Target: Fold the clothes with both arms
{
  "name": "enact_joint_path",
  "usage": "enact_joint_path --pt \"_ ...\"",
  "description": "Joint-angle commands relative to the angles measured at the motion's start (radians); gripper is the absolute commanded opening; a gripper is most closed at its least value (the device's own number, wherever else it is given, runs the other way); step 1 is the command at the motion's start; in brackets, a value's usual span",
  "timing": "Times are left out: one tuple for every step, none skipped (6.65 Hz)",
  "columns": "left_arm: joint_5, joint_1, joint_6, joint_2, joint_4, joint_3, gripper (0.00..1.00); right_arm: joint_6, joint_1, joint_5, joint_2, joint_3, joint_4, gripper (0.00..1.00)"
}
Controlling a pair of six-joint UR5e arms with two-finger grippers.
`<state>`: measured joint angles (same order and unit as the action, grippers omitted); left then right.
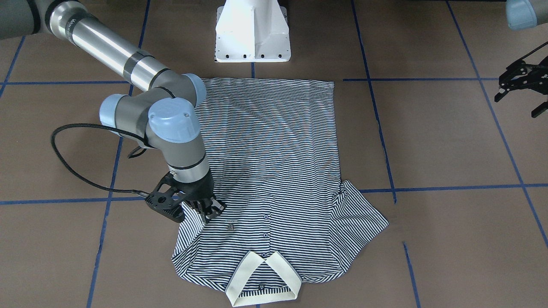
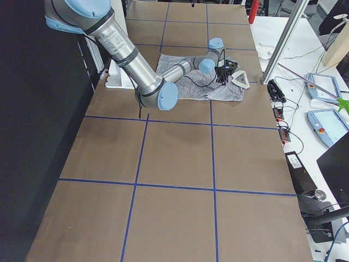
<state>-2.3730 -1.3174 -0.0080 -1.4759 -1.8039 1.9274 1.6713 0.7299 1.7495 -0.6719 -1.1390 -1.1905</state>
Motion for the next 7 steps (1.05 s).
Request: enact_joint_path --pt "-0.027 0.003 -0.012 -0.004 0.000 0.007 1.00 0.024 -0.015 -0.066 0.078 0.166 0.114 0.81" --pt "-0.023 0.006 -0.076 -0.024 -0.002 -0.002 1.00 0.019 -0.014 -0.082 0.097 0.168 0.109 1.00" --pt "-0.018 0.044 -0.295 -0.123 -0.014 -0.055 1.00 0.016 -0.012 -0.076 0.065 0.062 0.080 1.00" --pt "0.033 0.129 -0.530 -0.253 -0.015 -0.124 1.00 0.019 -0.023 -0.070 -0.034 -0.187 -0.081 1.00" --pt "0.201 0.264 -0.685 -0.367 -0.020 -0.192 1.00 0.010 -0.024 0.035 -0.181 -0.484 -0.227 1.00" --pt "0.310 0.339 -0.798 -0.496 -0.075 -0.361 1.00 0.007 -0.017 0.112 -0.313 -0.665 -0.230 1.00" --pt "0.395 0.383 -0.890 -0.568 -0.213 -0.530 1.00 0.001 -0.015 0.133 -0.384 -0.745 -0.228 1.00"
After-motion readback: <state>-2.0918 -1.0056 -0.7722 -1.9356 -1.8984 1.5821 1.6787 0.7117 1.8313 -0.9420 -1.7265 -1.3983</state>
